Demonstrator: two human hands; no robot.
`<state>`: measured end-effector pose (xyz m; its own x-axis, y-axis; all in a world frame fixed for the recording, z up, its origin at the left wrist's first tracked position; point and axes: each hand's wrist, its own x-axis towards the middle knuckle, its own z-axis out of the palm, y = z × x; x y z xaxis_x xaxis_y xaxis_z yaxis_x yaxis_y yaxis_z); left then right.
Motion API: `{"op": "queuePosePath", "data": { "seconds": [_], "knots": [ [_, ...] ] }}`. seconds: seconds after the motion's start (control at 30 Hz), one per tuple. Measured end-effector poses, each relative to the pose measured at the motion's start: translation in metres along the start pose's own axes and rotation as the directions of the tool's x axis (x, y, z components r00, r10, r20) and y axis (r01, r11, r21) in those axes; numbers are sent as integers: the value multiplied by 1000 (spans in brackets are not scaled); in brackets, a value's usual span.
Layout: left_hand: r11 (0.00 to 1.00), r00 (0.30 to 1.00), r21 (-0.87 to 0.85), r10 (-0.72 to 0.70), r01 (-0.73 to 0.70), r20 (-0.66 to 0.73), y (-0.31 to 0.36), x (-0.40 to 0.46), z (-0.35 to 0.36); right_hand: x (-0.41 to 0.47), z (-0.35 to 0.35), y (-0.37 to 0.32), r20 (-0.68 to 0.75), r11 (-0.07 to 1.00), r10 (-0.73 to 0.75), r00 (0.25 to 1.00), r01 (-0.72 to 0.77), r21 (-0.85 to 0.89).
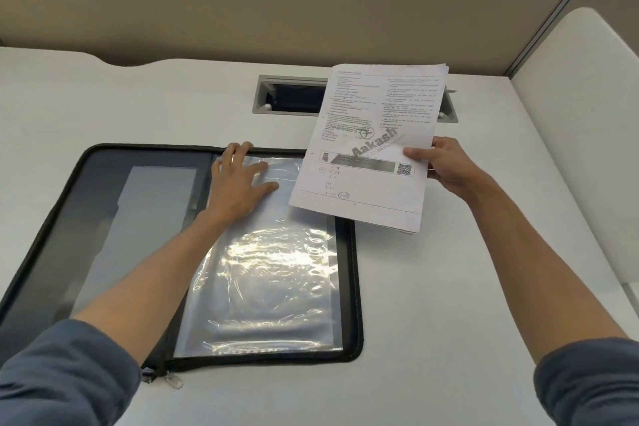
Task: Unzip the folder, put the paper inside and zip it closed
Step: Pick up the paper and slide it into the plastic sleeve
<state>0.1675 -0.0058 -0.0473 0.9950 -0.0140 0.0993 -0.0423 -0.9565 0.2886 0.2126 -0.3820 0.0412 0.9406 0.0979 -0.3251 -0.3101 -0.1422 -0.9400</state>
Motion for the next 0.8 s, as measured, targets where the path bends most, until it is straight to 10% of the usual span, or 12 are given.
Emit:
{"op": "queuePosePath", "data": {
  "seconds": [0.2, 0.57, 0.8],
  "knots": [
    [993, 993, -91, 73, -81, -90, 0, 2, -4, 8, 2, -4, -47, 998, -38, 998, 40, 53],
    [902, 956, -431, 105, 23, 272, 18, 24, -36, 49, 53, -36, -162, 985, -136, 977, 151, 87],
    [828, 968, -557, 88, 59, 233, 33, 30, -39, 81, 93, -53, -241, 969, -173, 955, 209, 129]
  ]
}}
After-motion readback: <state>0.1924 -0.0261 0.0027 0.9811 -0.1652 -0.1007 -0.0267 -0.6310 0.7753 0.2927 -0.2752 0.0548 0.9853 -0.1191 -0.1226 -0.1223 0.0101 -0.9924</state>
